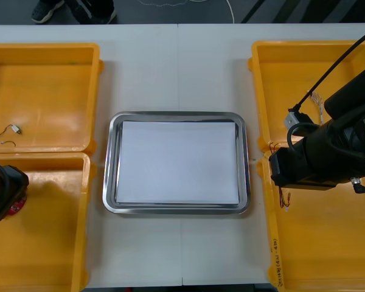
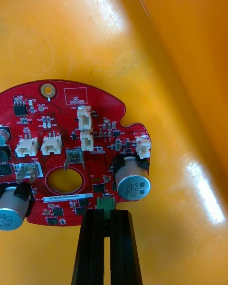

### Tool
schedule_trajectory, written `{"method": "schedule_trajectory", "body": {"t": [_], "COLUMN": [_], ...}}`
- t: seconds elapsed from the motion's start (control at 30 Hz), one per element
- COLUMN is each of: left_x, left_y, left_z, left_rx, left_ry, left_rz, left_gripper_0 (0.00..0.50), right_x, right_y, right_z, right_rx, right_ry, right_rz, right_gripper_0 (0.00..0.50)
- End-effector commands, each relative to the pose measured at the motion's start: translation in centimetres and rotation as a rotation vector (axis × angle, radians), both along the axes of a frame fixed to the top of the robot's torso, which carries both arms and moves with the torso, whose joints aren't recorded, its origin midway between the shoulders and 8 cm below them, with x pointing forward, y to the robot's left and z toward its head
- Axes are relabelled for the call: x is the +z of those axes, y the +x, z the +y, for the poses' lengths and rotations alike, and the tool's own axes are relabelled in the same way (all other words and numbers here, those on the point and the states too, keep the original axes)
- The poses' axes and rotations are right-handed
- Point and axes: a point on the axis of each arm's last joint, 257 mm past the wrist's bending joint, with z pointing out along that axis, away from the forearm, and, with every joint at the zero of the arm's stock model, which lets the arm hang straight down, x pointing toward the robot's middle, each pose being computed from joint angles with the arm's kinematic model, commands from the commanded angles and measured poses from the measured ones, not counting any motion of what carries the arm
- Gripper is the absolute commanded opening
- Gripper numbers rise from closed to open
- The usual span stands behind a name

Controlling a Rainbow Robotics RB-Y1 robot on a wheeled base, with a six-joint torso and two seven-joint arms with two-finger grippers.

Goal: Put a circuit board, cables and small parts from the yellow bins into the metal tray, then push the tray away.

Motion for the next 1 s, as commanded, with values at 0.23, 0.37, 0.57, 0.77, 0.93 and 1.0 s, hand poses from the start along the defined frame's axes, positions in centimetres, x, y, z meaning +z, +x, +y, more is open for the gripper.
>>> {"method": "schedule_trajectory", "body": {"t": [0.23,0.37,0.57,0.77,0.93,1.0], "left_x": [3.3,4.8,6.8,9.5,12.0,12.8], "left_y": [-2.8,-3.7,-5.2,-5.6,-5.4,-5.3], "left_z": [-0.4,0.1,0.1,-1.1,-3.1,-3.8], "left_rx": [-0.136,-0.159,-0.211,-0.302,-0.407,-0.446], "left_ry": [0.112,0.162,0.218,0.235,0.267,0.28], "left_rz": [0.041,0.063,0.093,0.058,-0.001,-0.021], "left_gripper_0": [0.0,0.0,0.0,0.0,0.0,0.0], "right_x": [0.8,0.8,0.8,0.8,0.8,0.8], "right_y": [0.5,0.5,0.5,0.5,0.6,0.6], "right_z": [-0.8,-0.8,-0.8,-0.8,-0.8,-0.9], "right_rx": [-0.015,-0.013,-0.01,-0.007,-0.01,-0.01], "right_ry": [-0.029,-0.029,-0.028,-0.029,-0.031,-0.033], "right_rz": [-0.02,-0.02,-0.019,-0.02,-0.023,-0.024], "right_gripper_0": [0.0,0.0,0.0,0.0,0.0,0.0]}}
